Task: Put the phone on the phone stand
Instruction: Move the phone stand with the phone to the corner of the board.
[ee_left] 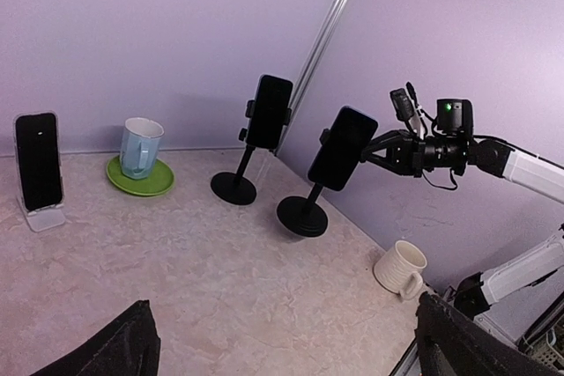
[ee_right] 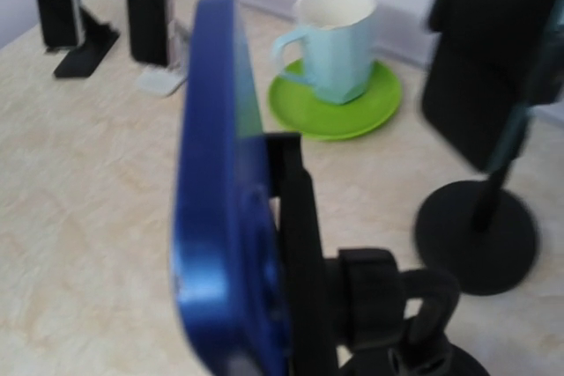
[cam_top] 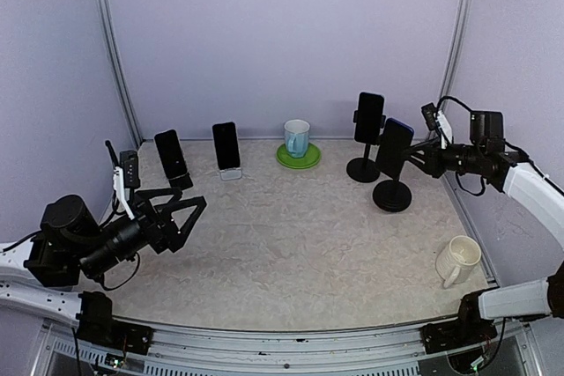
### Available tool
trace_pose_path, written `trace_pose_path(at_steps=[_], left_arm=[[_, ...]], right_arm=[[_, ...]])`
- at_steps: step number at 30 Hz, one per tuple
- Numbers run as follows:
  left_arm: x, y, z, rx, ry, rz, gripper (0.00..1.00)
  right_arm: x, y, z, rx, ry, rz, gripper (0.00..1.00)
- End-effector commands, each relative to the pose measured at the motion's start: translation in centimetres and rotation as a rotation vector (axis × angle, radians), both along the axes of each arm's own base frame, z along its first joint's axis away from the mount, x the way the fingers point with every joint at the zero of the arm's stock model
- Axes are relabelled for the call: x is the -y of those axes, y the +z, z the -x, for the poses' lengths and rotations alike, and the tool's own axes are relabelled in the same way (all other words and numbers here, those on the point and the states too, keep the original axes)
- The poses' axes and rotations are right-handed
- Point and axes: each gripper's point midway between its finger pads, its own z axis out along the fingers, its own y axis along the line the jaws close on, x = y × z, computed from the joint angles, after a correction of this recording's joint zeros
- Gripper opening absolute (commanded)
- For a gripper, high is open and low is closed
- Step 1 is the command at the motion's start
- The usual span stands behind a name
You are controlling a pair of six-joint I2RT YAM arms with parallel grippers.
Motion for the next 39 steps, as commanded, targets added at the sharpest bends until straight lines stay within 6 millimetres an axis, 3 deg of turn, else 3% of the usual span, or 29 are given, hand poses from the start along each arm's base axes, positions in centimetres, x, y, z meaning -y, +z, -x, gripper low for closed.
trace_pose_path(at_steps=[1,11,25,34,39], left_arm=[[-0.2,-0.8,0.6,-0.033,-0.027,-0.024,0.99],[-0.3,-0.7,1.0,-0.071,-0.055,-0.036,0.99],[-1.5,0.1,1.3,-0.084,-0.049,-0.049,0.99],[-1.7,0.0,1.3,-0.089,-0.046,-0.049,0.99],[-2.0,-0.2,1.2,-0.093,-0.037,-0.047,0.99]], right_arm=[[1.4,6.5,-1.8,0.231,0.072,-0.033,0.00],[6.1,4.2,-5.3,0.145,0.064,-0.086,0.00],[9.1,2.5,-7.6,0.113,-0.019,-0.017,0.00],[12.3,1.5,-9.1,0.091,-0.139,-0.023,0.00],[12.7,0.7,-9.6,0.071,-0.139,-0.046,0.00]])
